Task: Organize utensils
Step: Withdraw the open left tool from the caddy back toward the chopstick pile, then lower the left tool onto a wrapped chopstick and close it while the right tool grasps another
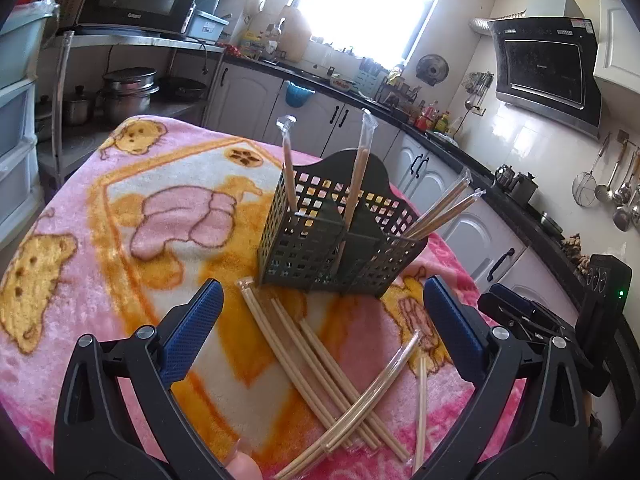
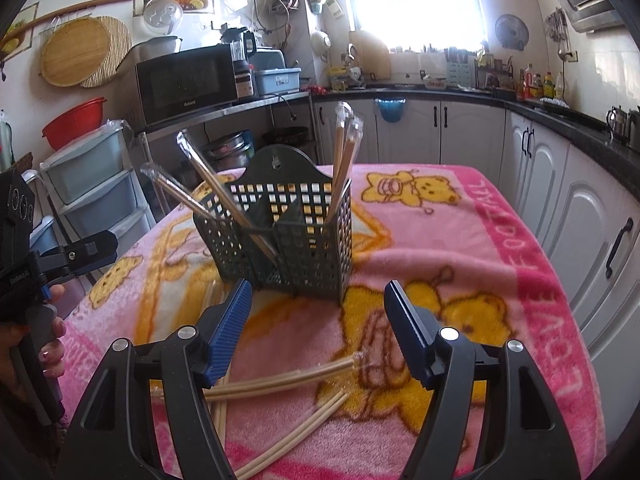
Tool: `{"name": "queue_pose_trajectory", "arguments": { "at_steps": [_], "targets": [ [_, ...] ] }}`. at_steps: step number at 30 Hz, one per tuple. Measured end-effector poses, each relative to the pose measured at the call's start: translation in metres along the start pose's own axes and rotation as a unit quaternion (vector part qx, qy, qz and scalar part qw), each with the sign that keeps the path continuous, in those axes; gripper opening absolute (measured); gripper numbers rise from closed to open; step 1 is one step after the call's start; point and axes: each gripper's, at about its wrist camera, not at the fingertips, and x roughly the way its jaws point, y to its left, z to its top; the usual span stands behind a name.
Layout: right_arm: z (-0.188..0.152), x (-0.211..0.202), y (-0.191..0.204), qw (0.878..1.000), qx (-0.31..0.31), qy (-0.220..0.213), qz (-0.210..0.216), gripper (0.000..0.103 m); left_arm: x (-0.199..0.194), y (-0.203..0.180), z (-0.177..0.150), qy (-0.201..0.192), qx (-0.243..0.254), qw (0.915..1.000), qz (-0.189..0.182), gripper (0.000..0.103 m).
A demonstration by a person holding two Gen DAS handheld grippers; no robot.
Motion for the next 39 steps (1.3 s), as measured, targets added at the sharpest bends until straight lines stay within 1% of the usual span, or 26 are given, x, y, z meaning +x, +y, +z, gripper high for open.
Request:
{"name": "queue_pose_trajectory", "arguments": {
  "at_steps": [14,20,28,34,36,39],
  "targets": [
    [-0.020,0.014,0.005,0.999,-0.002,0.040,0.008,0.066,-0.001,0.011,-0.018,0.021,-0.005,0.9997,0.015,0.092],
    [-0.028,0.022,0.002,0.998,0.006,0.054,0.007,0.066,-0.003,0.017,-0.026,0.028,-0.004,0.9992,0.028,0.092],
    [-0.035,0.028,-0.002,0.998,0.012,0.066,0.003,0.066,-0.002,0.027,-0.044,0.057,-0.008,0.9979,0.031,0.092],
    [-0.036,0.031,-0.007,0.997,0.018,0.070,-0.001,0.066,-0.001,0.032,-0.064,0.087,-0.004,0.9959,0.026,0.079],
    [-0.036,0.033,-0.009,0.997,0.019,0.071,-0.003,0.066,-0.001,0.035,-0.073,0.101,-0.003,0.9946,0.023,0.072],
    [-0.038,0.037,-0.012,0.997,0.022,0.074,-0.007,0.066,-0.002,0.039,-0.084,0.117,0.000,0.9929,0.020,0.068]
  ]
}}
